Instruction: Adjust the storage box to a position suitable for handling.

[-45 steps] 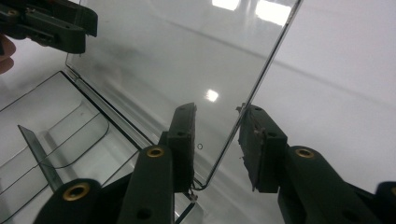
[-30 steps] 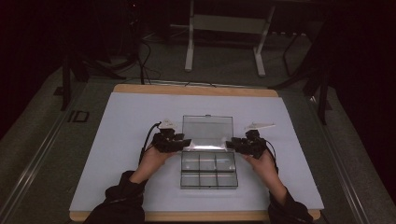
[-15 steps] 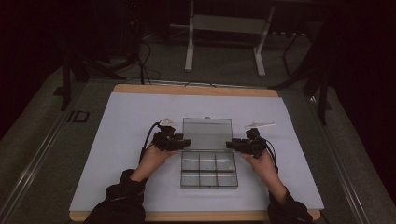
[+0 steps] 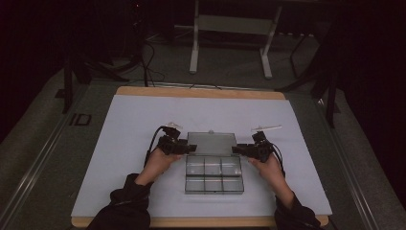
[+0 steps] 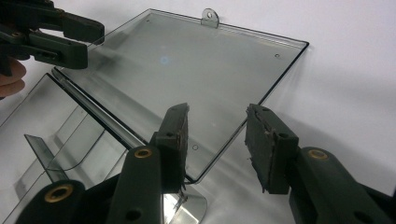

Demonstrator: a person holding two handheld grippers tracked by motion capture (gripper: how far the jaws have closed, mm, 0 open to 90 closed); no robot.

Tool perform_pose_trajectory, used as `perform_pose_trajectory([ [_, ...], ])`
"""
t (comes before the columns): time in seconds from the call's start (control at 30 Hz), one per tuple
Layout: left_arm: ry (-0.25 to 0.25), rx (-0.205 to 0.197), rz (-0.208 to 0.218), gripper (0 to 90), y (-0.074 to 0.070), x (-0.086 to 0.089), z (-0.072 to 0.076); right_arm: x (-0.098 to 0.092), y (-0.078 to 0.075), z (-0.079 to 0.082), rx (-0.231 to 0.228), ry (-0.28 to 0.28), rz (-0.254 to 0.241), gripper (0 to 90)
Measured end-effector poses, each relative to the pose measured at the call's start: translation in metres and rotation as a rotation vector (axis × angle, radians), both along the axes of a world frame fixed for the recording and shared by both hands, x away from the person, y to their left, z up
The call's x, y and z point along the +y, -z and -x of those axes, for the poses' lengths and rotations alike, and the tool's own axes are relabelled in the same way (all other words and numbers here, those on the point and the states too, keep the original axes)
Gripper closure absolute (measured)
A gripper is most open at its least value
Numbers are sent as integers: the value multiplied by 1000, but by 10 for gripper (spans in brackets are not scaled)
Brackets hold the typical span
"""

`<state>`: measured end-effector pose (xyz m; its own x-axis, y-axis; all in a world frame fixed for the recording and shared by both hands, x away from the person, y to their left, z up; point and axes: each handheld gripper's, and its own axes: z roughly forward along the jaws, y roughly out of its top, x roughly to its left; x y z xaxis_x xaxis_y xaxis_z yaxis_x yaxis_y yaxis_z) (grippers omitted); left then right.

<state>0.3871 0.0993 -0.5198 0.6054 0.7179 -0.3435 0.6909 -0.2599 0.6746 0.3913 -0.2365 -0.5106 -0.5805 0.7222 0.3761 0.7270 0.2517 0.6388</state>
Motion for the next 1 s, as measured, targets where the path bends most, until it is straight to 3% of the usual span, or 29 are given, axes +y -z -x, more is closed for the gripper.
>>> perform_pose_trajectory([
  [0.2, 6, -18, -2, 443, -3, -1, 2, 1, -2, 0, -10, -7, 13, 591],
  [0.33, 11, -56, -36, 420, -8, -3, 5, 2, -6, 1, -24, -11, 22, 586],
  [0.53, 63, -86, -6, 346, -16, -1, 10, 1, -13, 2, -49, -20, 33, 532],
  [0.77, 120, -110, 8, 180, -20, 3, 16, -2, -17, 3, -67, -52, 42, 472],
  [0.87, 119, -131, 11, 128, -21, 6, 19, -4, -19, 4, -74, -65, 52, 450],
  [0.93, 120, -126, -1, 37, -22, 9, 21, -5, -21, 6, -81, -69, 55, 429],
  [1.0, 126, -126, 2, 31, -22, 12, 24, -6, -22, 6, -88, -73, 58, 421],
])
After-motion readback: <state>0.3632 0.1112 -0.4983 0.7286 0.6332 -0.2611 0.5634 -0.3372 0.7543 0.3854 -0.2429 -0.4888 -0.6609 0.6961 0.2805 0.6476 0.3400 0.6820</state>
